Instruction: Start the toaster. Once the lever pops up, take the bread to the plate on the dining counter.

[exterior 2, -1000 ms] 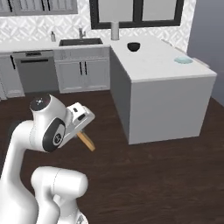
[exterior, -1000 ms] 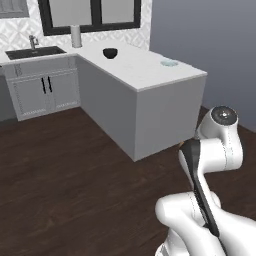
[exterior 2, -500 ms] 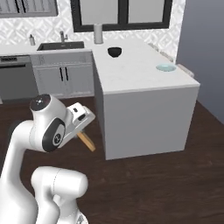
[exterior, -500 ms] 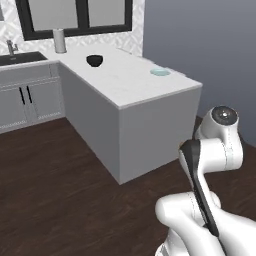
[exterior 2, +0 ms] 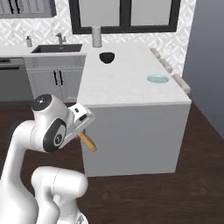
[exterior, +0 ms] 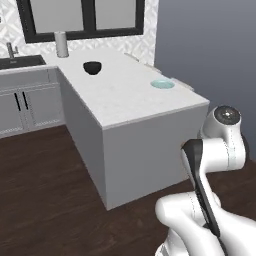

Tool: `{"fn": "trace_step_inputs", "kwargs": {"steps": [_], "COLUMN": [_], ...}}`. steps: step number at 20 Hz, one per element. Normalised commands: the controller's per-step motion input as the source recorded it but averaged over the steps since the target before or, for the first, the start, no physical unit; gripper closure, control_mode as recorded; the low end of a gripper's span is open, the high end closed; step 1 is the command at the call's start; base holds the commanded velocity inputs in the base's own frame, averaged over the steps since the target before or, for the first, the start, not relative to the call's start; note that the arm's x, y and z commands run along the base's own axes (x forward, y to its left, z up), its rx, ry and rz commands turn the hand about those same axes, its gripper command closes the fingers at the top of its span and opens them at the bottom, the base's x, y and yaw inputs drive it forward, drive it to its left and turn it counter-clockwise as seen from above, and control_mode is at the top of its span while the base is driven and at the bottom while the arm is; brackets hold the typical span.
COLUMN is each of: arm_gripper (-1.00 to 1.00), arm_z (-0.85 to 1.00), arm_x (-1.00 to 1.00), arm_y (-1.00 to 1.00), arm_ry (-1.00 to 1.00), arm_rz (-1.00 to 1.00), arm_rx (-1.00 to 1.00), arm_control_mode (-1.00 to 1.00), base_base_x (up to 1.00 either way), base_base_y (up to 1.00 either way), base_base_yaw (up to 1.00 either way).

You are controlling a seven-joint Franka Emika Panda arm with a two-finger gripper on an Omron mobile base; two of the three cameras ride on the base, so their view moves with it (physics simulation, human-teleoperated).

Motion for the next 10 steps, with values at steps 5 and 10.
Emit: {"fn": "trace_step_inputs", "kwargs": {"steps": [5, 10], "arm_gripper": [1.0, 1.0], "arm_z": [0.0, 0.0], "arm_x": [0.0, 0.0], "arm_y": [0.0, 0.0], "arm_ry": [0.0, 0.0], "arm_rz": [0.0, 0.0], "arm_rx": [0.0, 0.0], "arm_control_mode": [1.0, 1.0], "base_base_x": [0.93, 0.72], "base_base_y": [-1.0, -1.0], "base_base_yaw": [0.34, 0.31]}}
